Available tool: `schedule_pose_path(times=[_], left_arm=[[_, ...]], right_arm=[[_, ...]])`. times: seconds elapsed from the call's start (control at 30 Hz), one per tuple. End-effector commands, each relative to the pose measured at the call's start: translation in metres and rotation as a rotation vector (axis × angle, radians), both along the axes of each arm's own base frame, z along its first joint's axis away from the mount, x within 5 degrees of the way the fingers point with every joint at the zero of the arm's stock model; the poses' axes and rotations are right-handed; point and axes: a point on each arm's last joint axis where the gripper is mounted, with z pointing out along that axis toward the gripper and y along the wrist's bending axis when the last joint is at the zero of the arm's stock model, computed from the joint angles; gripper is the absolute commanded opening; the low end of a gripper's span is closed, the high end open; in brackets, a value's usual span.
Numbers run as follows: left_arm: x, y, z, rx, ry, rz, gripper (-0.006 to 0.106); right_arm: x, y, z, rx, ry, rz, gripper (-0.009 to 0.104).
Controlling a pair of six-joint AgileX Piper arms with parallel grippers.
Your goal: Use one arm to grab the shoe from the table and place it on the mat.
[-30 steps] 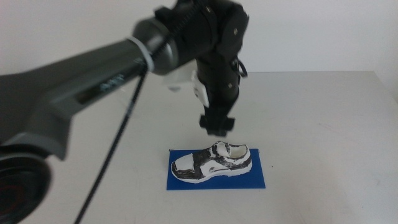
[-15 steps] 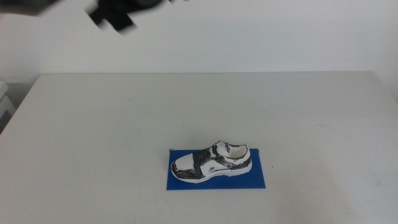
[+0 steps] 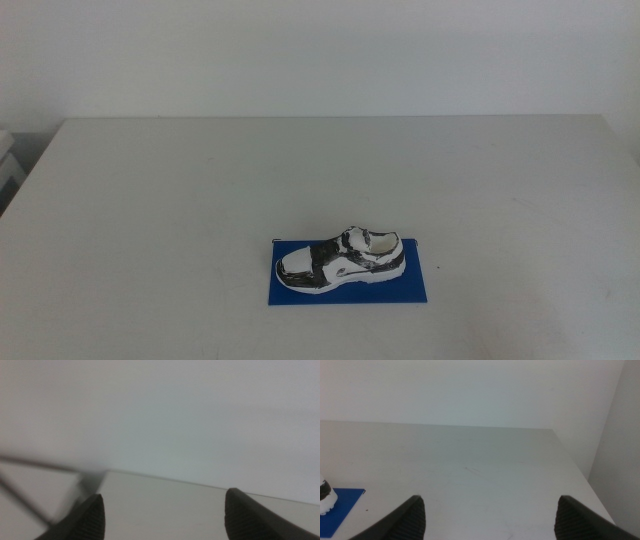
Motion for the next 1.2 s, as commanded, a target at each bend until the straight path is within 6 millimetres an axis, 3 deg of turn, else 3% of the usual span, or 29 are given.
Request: schedule_pose_path(times=[0.0,0.17,0.37,0.67,0.93,1.17], left_arm=[[-0.028,0.045,0.022,-0.05,-0.069,0.085,0.079],[-0.047,0.098,0.004,-0.112,-0.133,0.015,0.079],[-0.094,0.13,-0.025,-0.08,-0.342,-0.027,0.079],[-0.142,0.137,-0.064,-0.026,-0.379,-0.019,0.079],[-0.172,0.137,-0.089,-0.073,-0.399,-0.021,0.079],[-0.195,0.133,-0.123,-0.065,-0.487,-0.084,0.079]], right_arm=[[-0.002,0.0,0.011,-0.025,-0.107,-0.006,0.066],[-0.002,-0.001,0.011,-0.025,-0.107,-0.007,0.066],[-0.002,-0.001,0.011,-0.025,-0.107,-0.007,0.066],[-0.002,-0.001,0.011,-0.025,-0.107,-0.007,0.066],[-0.002,-0.001,0.011,-0.025,-0.107,-0.007,0.066],[-0.002,-0.001,0.011,-0.025,-0.107,-0.007,0.066]])
